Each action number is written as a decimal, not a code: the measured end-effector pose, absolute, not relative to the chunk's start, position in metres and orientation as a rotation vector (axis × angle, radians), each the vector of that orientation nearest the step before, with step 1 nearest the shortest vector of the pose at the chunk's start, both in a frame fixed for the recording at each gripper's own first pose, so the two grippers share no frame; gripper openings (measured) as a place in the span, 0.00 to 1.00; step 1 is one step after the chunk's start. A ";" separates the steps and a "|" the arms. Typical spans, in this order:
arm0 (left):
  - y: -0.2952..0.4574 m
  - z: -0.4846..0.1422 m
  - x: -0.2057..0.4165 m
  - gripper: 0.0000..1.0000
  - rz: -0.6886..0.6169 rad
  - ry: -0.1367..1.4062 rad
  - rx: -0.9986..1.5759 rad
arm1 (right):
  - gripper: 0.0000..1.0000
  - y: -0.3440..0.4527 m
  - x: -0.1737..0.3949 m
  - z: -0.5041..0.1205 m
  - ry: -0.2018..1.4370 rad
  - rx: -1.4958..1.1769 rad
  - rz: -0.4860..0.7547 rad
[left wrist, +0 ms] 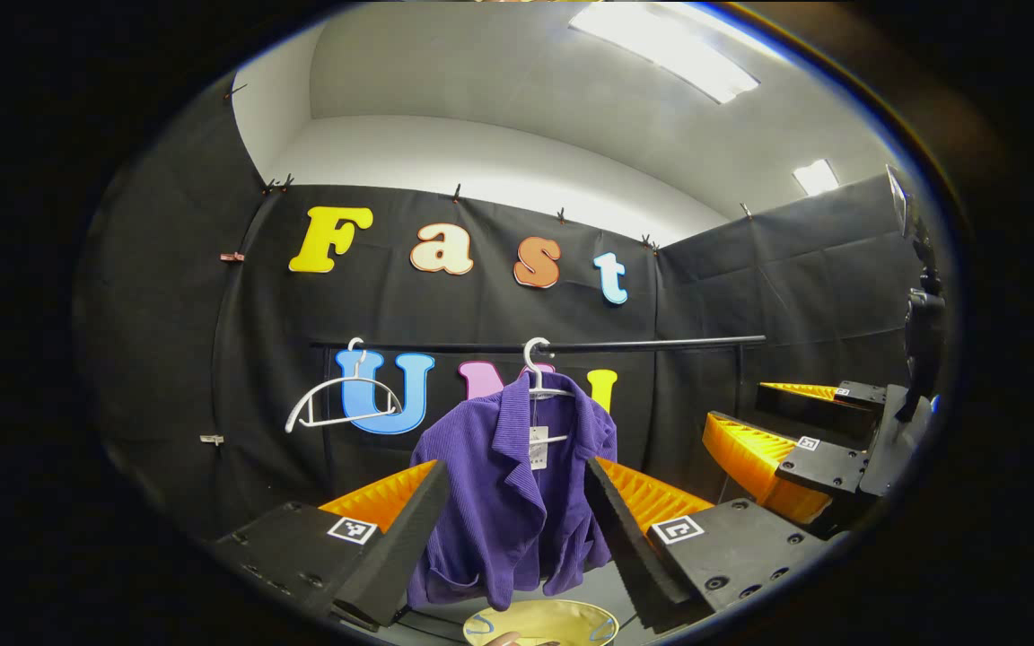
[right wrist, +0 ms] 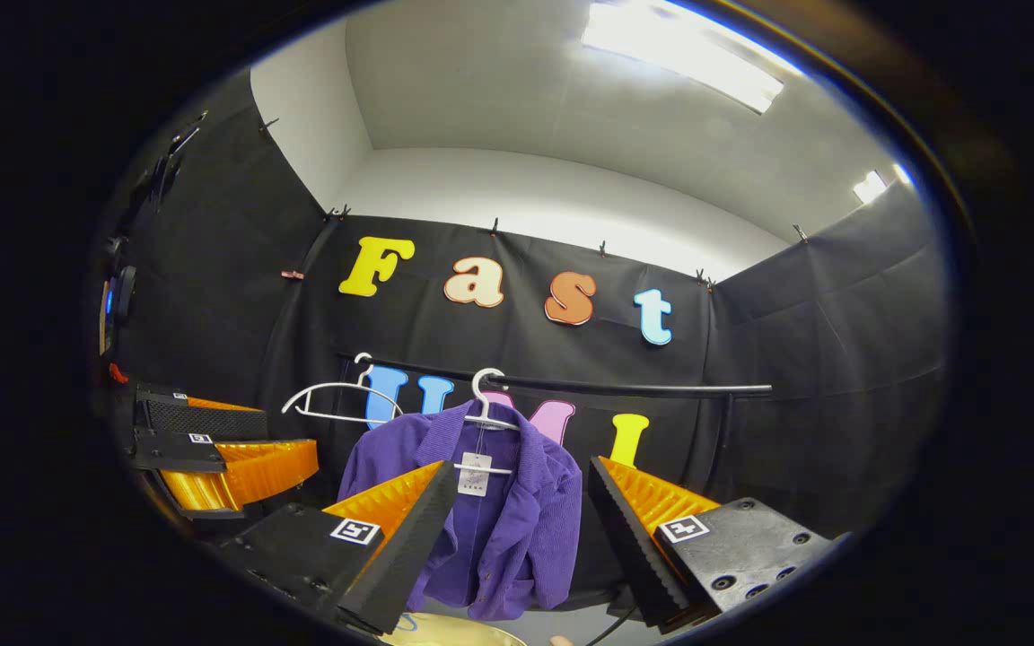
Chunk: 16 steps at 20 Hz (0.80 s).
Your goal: Grasp the clothes on the hanger with both hands and then place them into the laundry hamper below.
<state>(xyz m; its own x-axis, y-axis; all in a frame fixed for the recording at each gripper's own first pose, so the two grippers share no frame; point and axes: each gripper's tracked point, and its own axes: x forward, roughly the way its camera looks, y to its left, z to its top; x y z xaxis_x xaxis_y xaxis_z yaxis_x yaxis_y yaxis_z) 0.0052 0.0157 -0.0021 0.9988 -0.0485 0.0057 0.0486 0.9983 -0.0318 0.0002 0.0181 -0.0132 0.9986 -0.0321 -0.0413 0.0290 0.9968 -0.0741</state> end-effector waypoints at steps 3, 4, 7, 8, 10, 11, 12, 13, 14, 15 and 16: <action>0.023 -0.004 0.004 0.95 -0.070 0.002 -0.045 | 0.96 0.029 -0.001 -0.015 0.046 -0.098 -0.045; 0.026 -0.005 0.004 0.95 -0.076 0.005 -0.049 | 0.95 0.031 -0.002 -0.016 0.049 -0.106 -0.055; 0.035 -0.009 0.005 0.95 -0.092 0.003 -0.057 | 0.98 0.038 0.001 -0.020 0.049 -0.111 -0.076; 0.034 -0.011 0.008 0.95 -0.102 0.009 -0.062 | 0.96 0.037 0.002 -0.022 0.051 -0.117 -0.086; 0.034 -0.015 0.016 0.95 -0.114 0.027 -0.066 | 0.96 0.032 0.008 -0.025 0.052 -0.139 -0.107; 0.034 -0.015 0.020 0.95 -0.118 0.030 -0.065 | 0.96 0.031 0.013 -0.027 0.052 -0.141 -0.112; 0.032 -0.017 0.026 0.95 -0.122 0.030 -0.063 | 0.96 0.030 0.019 -0.031 0.054 -0.137 -0.115; 0.029 -0.019 0.033 0.95 -0.120 0.028 -0.063 | 0.96 0.027 0.027 -0.038 0.061 -0.129 -0.116; 0.025 -0.021 0.042 0.95 -0.118 0.028 -0.065 | 0.96 0.022 0.035 -0.047 0.069 -0.122 -0.113; 0.021 -0.026 0.052 0.95 -0.115 0.026 -0.069 | 0.96 0.018 0.045 -0.056 0.077 -0.115 -0.108; 0.019 -0.028 0.064 0.95 -0.110 0.026 -0.071 | 0.96 0.013 0.056 -0.066 0.085 -0.109 -0.102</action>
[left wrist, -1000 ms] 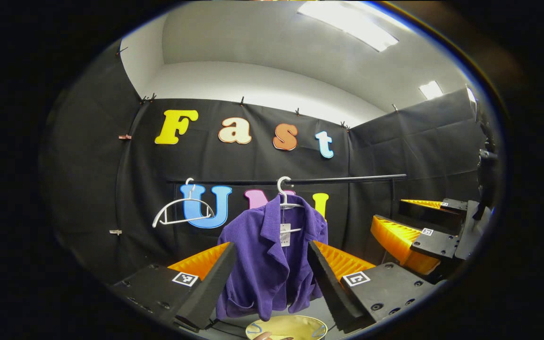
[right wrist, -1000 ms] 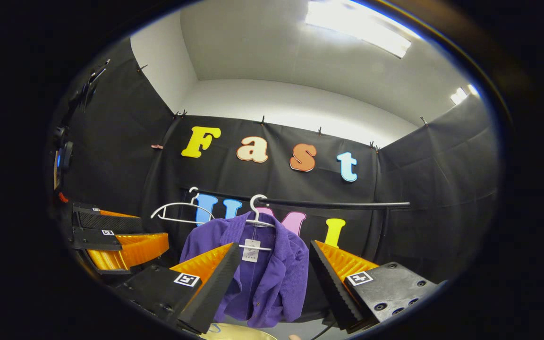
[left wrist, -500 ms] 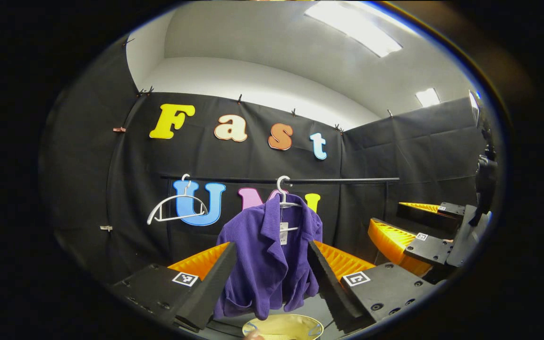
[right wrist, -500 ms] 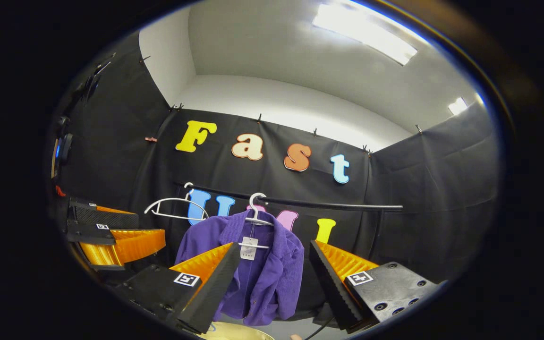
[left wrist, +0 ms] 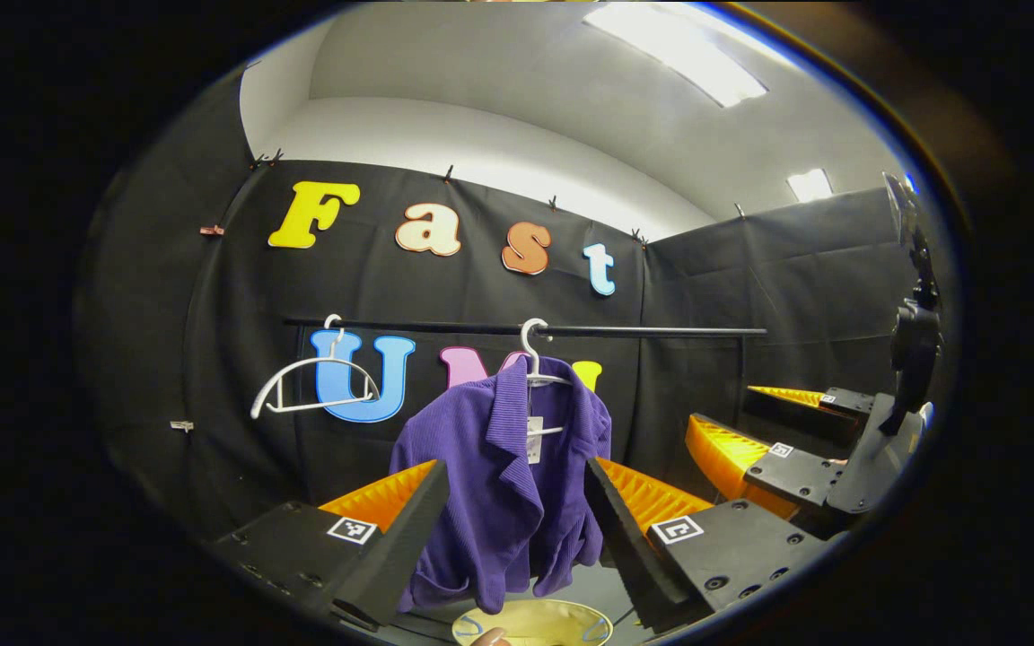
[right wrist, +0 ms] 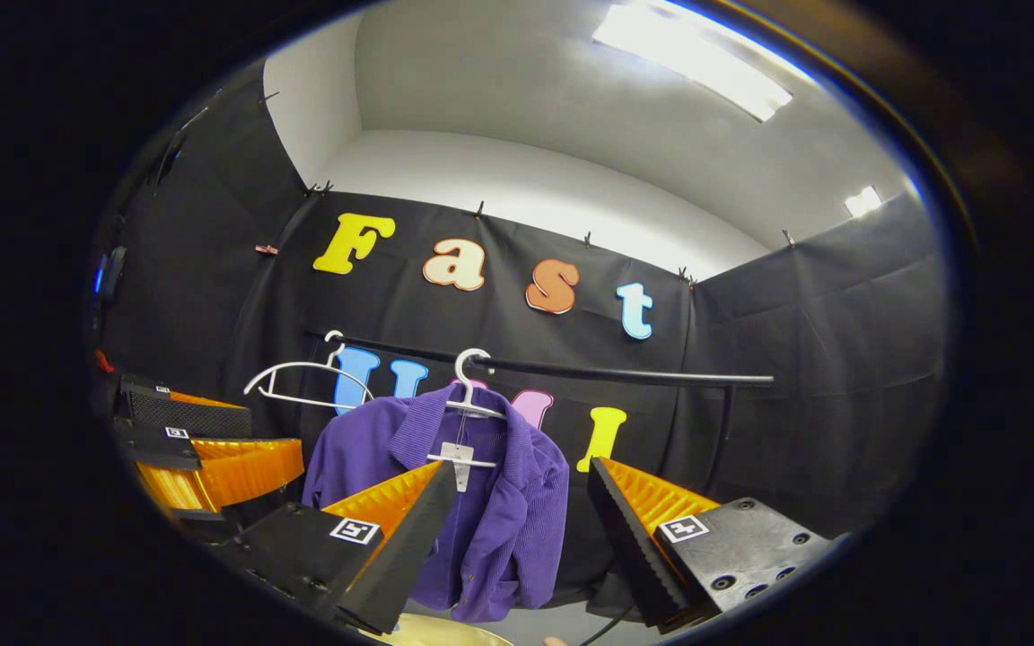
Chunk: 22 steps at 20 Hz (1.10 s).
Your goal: Grasp the clothes on the hanger with both hands and then place them into the laundry hamper below.
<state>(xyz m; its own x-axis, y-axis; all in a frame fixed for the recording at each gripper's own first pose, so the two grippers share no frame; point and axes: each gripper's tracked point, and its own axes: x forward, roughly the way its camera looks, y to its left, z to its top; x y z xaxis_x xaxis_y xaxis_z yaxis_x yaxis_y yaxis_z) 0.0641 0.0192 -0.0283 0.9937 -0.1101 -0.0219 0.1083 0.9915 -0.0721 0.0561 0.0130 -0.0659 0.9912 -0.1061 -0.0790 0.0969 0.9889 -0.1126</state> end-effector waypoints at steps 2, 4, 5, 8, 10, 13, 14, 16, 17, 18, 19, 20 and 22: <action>0.014 -0.037 0.090 0.95 -0.085 0.025 -0.072 | 0.96 0.004 0.083 -0.088 0.097 -0.086 -0.073; 0.004 -0.052 0.120 0.95 -0.055 0.041 -0.077 | 0.96 -0.002 0.110 -0.116 0.133 -0.047 -0.023; -0.002 -0.058 0.134 0.95 -0.047 0.044 -0.074 | 0.96 -0.006 0.124 -0.129 0.149 -0.031 -0.006; -0.009 -0.072 0.172 0.95 0.014 0.038 -0.043 | 0.97 -0.014 0.161 -0.169 0.203 0.016 0.054; -0.017 -0.087 0.195 0.95 0.039 0.059 -0.037 | 0.97 -0.016 0.181 -0.190 0.223 0.041 0.092; -0.017 -0.110 0.224 0.95 0.083 0.105 -0.025 | 0.97 -0.017 0.206 -0.213 0.239 0.080 0.138; -0.015 -0.117 0.232 0.95 0.100 0.119 -0.021 | 0.97 -0.016 0.213 -0.221 0.246 0.096 0.152; -0.009 -0.128 0.246 0.95 0.140 0.136 -0.016 | 0.97 -0.014 0.224 -0.237 0.268 0.126 0.176; -0.005 -0.132 0.252 0.95 0.162 0.139 -0.019 | 0.97 -0.013 0.230 -0.245 0.280 0.140 0.185; -0.002 -0.134 0.257 0.94 0.179 0.142 -0.030 | 0.97 -0.013 0.235 -0.252 0.289 0.153 0.193; 0.000 -0.138 0.262 0.94 0.195 0.147 -0.042 | 0.97 -0.012 0.240 -0.258 0.298 0.165 0.200; 0.003 -0.141 0.267 0.94 0.211 0.152 -0.051 | 0.97 -0.010 0.245 -0.264 0.305 0.176 0.210; 0.008 -0.146 0.277 0.94 0.239 0.153 -0.060 | 0.97 -0.011 0.255 -0.271 0.314 0.192 0.222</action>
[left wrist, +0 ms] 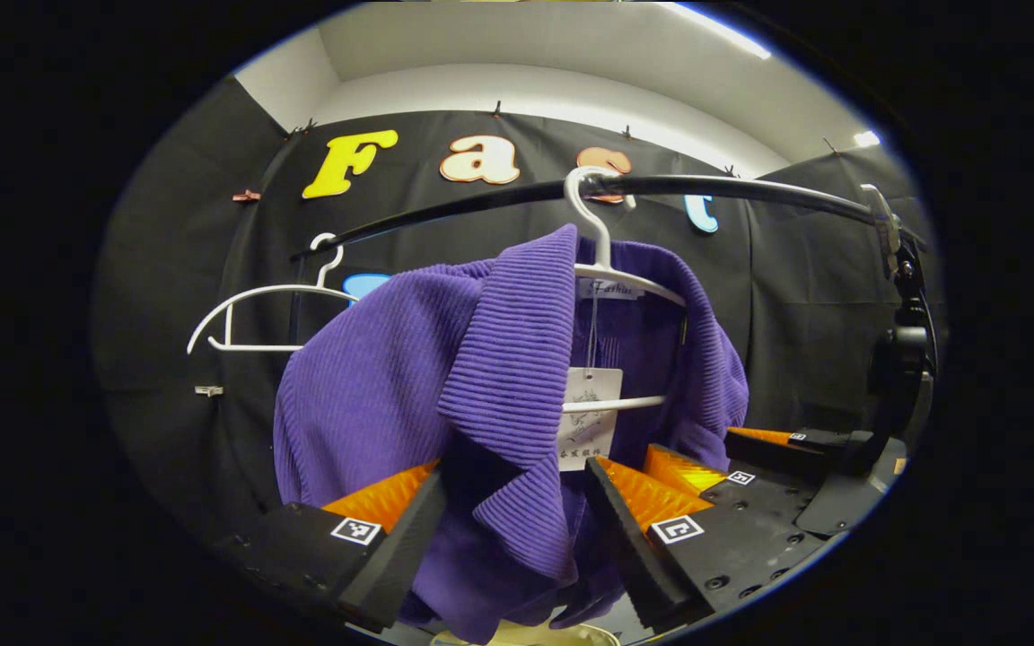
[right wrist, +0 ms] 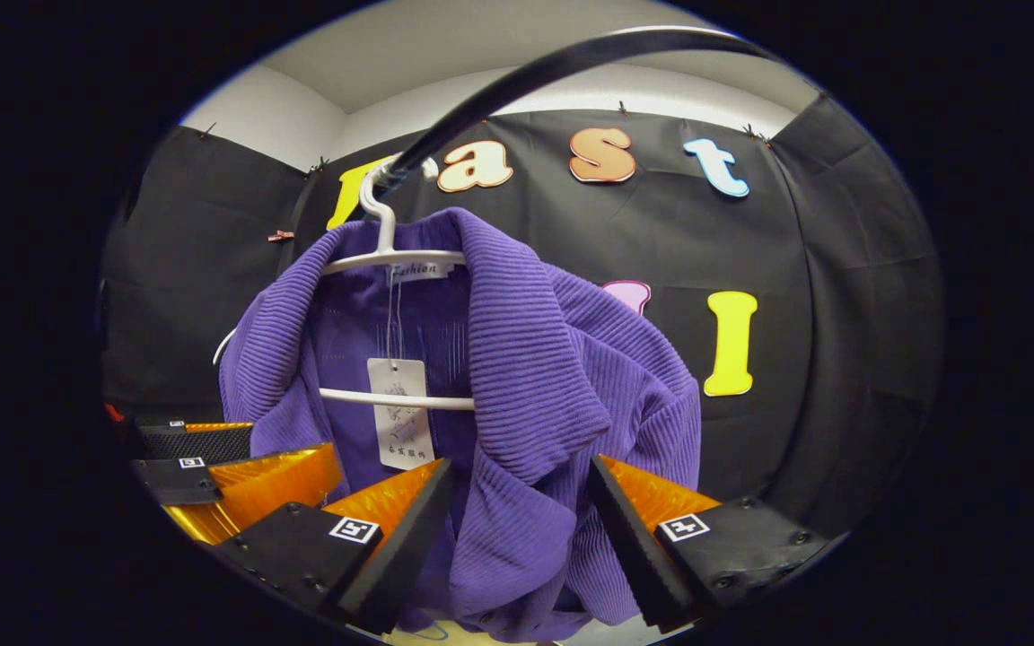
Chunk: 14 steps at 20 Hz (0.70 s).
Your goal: Grasp the clothes on the hanger with both hands and then place them into the laundry hamper below.
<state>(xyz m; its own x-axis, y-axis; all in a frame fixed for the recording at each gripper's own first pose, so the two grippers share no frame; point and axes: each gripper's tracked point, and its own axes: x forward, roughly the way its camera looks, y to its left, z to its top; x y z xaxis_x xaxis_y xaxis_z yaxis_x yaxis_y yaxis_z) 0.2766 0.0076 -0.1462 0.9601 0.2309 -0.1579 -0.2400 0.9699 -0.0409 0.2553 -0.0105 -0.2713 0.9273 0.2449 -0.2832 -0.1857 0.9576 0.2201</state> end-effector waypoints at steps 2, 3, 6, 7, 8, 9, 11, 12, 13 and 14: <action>0.010 -0.153 0.286 0.89 0.256 0.157 -0.040 | 0.95 -0.012 0.265 -0.279 0.323 0.200 0.218; 0.012 -0.157 0.290 0.85 0.260 0.165 -0.022 | 0.82 -0.016 0.270 -0.283 0.329 0.205 0.217; 0.017 -0.167 0.299 0.56 0.271 0.188 -0.002 | 0.59 -0.015 0.283 -0.296 0.366 0.227 0.270; 0.022 -0.168 0.301 0.45 0.287 0.190 -0.012 | 0.39 -0.019 0.289 -0.297 0.369 0.254 0.282; 0.028 -0.168 0.302 0.34 0.304 0.191 -0.031 | 0.19 -0.014 0.292 -0.299 0.374 0.296 0.336; 0.032 -0.169 0.307 0.22 0.300 0.197 -0.061 | 0.18 -0.011 0.294 -0.301 0.385 0.333 0.383; 0.043 -0.171 0.309 0.10 0.320 0.211 -0.097 | 0.19 -0.011 0.296 -0.302 0.398 0.396 0.443; 0.047 -0.170 0.308 0.09 0.329 0.214 -0.105 | 0.19 -0.011 0.293 -0.301 0.403 0.438 0.482; 0.051 -0.169 0.305 0.09 0.335 0.215 -0.112 | 0.18 -0.009 0.292 -0.297 0.405 0.480 0.525; 0.053 -0.166 0.303 0.09 0.333 0.214 -0.122 | 0.19 -0.010 0.292 -0.297 0.406 0.508 0.558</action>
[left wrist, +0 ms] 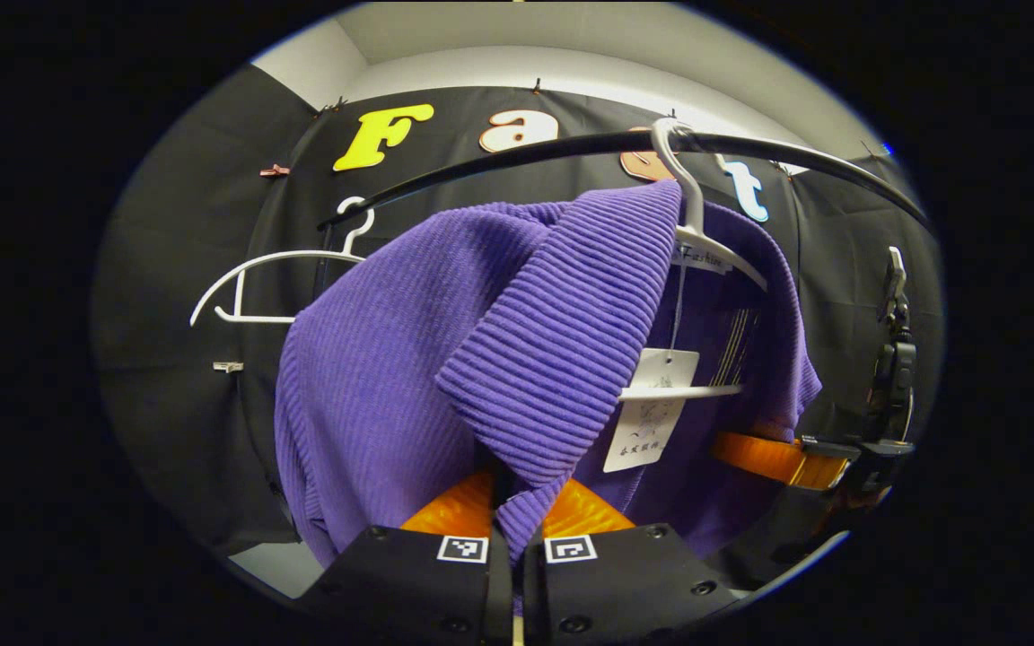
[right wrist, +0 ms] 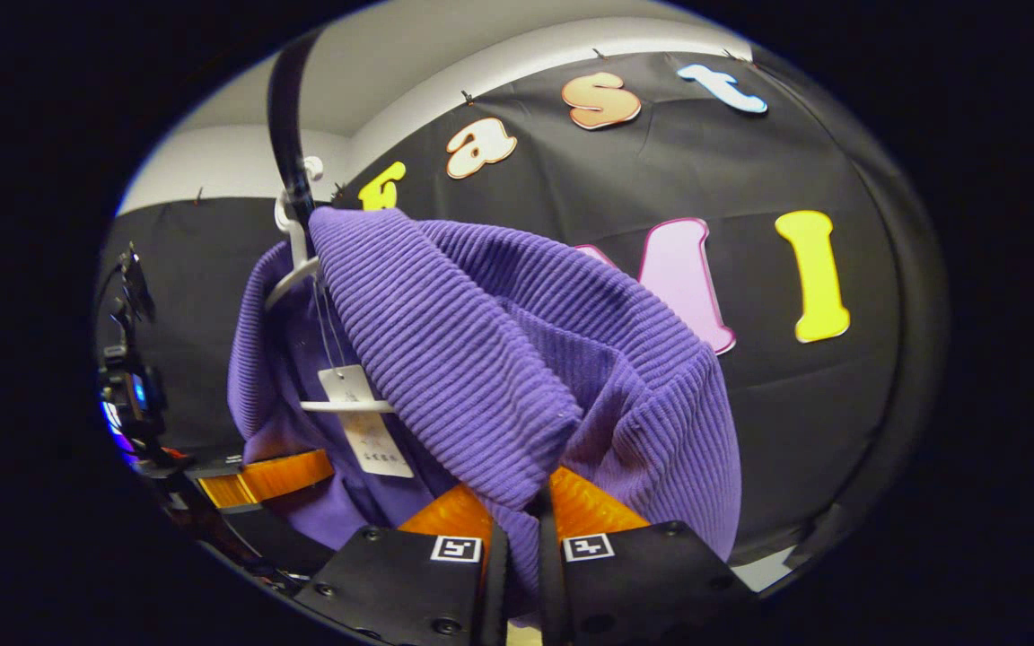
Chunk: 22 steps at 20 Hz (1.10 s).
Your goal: Grasp the clothes on the hanger with both hands and then place them into the laundry hamper below.
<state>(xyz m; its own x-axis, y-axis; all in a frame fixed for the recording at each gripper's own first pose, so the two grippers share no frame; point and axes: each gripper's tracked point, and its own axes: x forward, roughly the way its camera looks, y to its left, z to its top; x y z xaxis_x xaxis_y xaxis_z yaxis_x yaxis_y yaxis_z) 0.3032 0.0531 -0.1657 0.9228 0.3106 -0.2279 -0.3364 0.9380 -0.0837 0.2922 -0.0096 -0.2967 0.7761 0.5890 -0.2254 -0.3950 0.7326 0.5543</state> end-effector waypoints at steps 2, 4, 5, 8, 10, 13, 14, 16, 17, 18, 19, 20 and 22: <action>0.050 -0.159 0.300 0.09 0.289 0.222 -0.170 | 0.18 -0.006 0.287 -0.289 0.404 0.563 0.638; 0.052 -0.140 0.290 0.09 0.251 0.186 -0.241 | 0.19 -0.005 0.278 -0.274 0.393 0.647 0.723; 0.053 -0.126 0.288 0.08 0.229 0.154 -0.295 | 0.18 -0.006 0.275 -0.267 0.393 0.682 0.757; 0.071 -0.082 0.272 0.08 0.223 0.056 -0.409 | 0.18 -0.012 0.261 -0.247 0.368 0.788 0.837; 0.088 -0.059 0.265 0.08 0.253 0.008 -0.417 | 0.18 -0.016 0.256 -0.225 0.331 0.895 0.897; 0.109 -0.043 0.258 0.08 0.301 -0.030 -0.362 | 0.18 -0.029 0.267 -0.199 0.259 1.026 0.902; 0.113 -0.040 0.258 0.08 0.312 -0.035 -0.340 | 0.18 -0.033 0.270 -0.187 0.226 1.070 0.906; 0.123 -0.030 0.261 0.08 0.332 -0.053 -0.304 | 0.18 -0.044 0.281 -0.165 0.158 1.173 0.912; 0.128 -0.026 0.261 0.08 0.344 -0.066 -0.295 | 0.18 -0.049 0.288 -0.156 0.126 1.222 0.902; 0.136 -0.020 0.261 0.08 0.357 -0.083 -0.289 | 0.18 -0.055 0.295 -0.149 0.101 1.265 0.887; 0.145 -0.014 0.260 0.08 0.371 -0.098 -0.281 | 0.18 -0.057 0.303 -0.147 0.086 1.297 0.871; 0.155 -0.010 0.262 0.08 0.386 -0.103 -0.270 | 0.18 -0.057 0.310 -0.145 0.079 1.322 0.862; 0.172 -0.009 0.262 0.08 0.416 -0.102 -0.232 | 0.18 -0.045 0.315 -0.140 0.078 1.334 0.869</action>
<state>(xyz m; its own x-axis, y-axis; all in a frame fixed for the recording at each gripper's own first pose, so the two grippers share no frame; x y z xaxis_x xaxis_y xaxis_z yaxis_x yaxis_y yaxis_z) 0.2616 0.1725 -0.0090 0.9103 0.4110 0.0505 -0.3877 0.8889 -0.2441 0.3154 -0.0453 -0.1404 0.6936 0.5868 0.4178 -0.5033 -0.0202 0.8639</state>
